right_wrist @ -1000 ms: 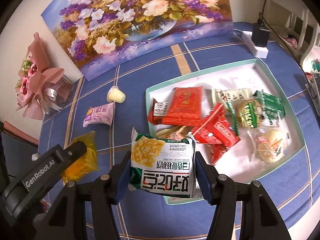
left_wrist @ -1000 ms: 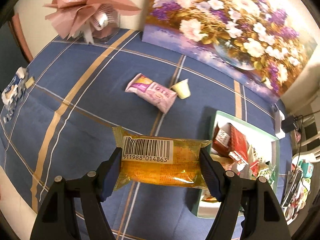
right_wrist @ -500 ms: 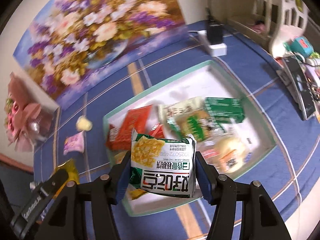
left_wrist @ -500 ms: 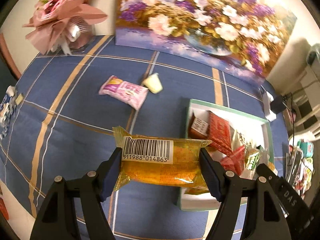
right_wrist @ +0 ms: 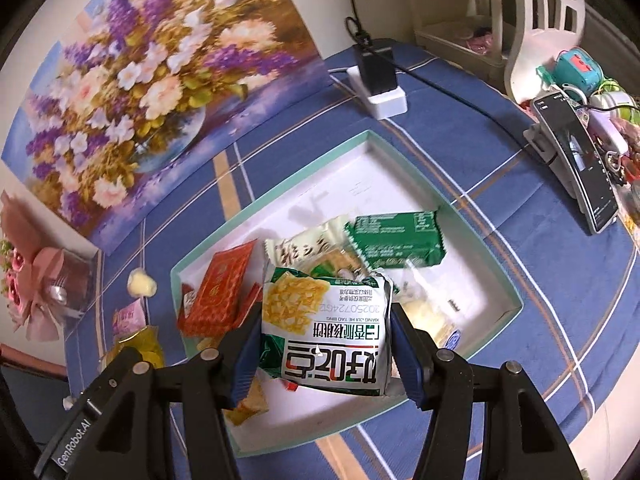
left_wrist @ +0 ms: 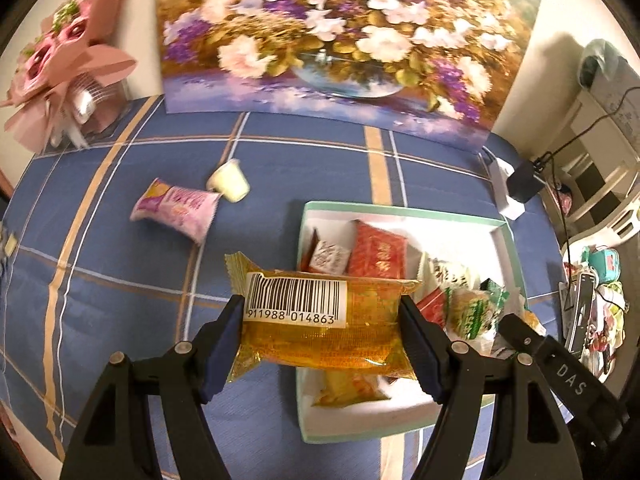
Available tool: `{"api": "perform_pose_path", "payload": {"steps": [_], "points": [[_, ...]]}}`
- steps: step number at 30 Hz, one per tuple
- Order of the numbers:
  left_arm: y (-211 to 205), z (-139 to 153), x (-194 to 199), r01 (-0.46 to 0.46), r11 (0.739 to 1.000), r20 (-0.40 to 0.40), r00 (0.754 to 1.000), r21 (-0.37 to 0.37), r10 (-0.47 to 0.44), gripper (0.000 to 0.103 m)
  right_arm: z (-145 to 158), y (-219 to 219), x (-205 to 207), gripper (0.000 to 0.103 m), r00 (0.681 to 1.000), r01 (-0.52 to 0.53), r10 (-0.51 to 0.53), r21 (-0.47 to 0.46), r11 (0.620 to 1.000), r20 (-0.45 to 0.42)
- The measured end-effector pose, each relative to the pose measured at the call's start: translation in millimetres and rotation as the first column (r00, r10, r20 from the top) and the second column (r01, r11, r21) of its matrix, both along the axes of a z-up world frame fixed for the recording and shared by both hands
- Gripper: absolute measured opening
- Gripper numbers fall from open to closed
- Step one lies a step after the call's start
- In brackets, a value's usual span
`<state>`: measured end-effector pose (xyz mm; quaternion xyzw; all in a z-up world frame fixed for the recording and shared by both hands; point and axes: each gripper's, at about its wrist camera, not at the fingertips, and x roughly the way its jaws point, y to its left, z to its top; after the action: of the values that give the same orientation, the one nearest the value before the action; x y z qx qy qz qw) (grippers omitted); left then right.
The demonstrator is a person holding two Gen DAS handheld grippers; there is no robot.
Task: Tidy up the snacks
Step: 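Carry the corn packet over the tray with the right tool while the left carries the yellow packet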
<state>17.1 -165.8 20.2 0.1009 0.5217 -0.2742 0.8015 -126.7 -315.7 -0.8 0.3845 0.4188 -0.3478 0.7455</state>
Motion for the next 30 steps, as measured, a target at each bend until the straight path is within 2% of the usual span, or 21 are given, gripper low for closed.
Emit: {"api": "perform_pose_path", "payload": {"steps": [16,30], "points": [[-49.7,-2.0,9.1,0.047,0.999,0.042,0.998,-0.007,-0.047,0.076,0.1,-27.7,13.7,0.062,1.0,0.03,-0.03,-0.034,0.999,0.004],[-76.3,-23.4,18.6,0.061,0.998,0.036,0.998,-0.005,-0.061,0.076,-5.9,-51.3,29.8,0.062,0.999,0.033,-0.034,-0.065,0.997,-0.008]]}}
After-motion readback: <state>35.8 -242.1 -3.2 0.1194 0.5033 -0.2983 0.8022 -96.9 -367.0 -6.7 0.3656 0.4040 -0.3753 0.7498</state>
